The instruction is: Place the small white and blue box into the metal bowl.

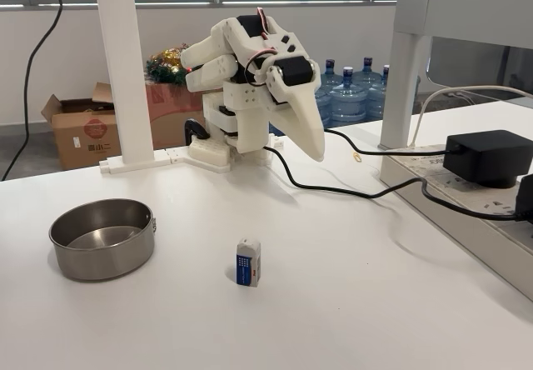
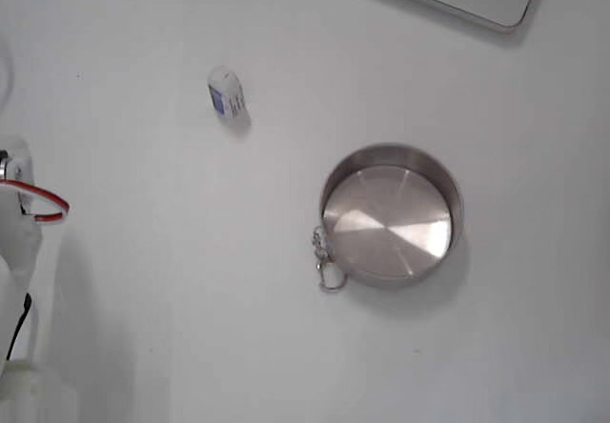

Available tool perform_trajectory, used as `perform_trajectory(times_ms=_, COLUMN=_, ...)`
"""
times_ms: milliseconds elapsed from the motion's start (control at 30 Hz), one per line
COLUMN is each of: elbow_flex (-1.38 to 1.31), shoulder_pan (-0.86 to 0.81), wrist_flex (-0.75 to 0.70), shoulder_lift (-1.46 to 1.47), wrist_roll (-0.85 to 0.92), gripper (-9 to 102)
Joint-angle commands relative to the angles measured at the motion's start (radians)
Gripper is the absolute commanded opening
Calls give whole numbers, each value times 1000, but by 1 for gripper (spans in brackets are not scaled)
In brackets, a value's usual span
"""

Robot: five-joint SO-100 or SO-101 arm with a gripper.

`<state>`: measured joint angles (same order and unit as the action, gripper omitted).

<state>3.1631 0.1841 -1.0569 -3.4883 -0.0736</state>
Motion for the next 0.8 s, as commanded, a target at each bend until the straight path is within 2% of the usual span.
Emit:
perform_trajectory(times_ms=0, elbow_flex=35, shoulder_pan=-2, wrist_flex=14, shoulder_lift=92, wrist_roll=-2, gripper=-4)
perform_trajectory(times_ms=67, elbow_flex=23, shoulder_pan=-2, wrist_flex=48, shoulder_lift=187, wrist_roll=-14, gripper=-4)
perform_trajectory(times_ms=133, elbow_flex=-14, shoulder_pan=-5, wrist_flex=163, shoulder_lift=284, wrist_roll=-17, gripper=-4)
perform_trajectory(times_ms=233, elbow_flex=-72, shoulder_pan=-64, wrist_flex=380, shoulder_lift=463, wrist_roll=-46, gripper=-4)
perform_trajectory(times_ms=467, elbow_flex=-158, shoulder_pan=-230, wrist_flex=1000, shoulder_lift=888, wrist_roll=-411, gripper=-4)
perform_trajectory(times_ms=600, elbow_flex=-129, shoulder_pan=-296, wrist_flex=1313, shoulder_lift=1089, wrist_roll=-433, gripper=-4)
perform_trajectory(times_ms=700, elbow_flex=-58, shoulder_pan=-334, wrist_flex=1500, shoulder_lift=1137, wrist_roll=-463, gripper=-4)
perform_trajectory(times_ms=767, elbow_flex=-3, shoulder_pan=-360, wrist_flex=1588, shoulder_lift=1147, wrist_roll=-581, gripper=-3)
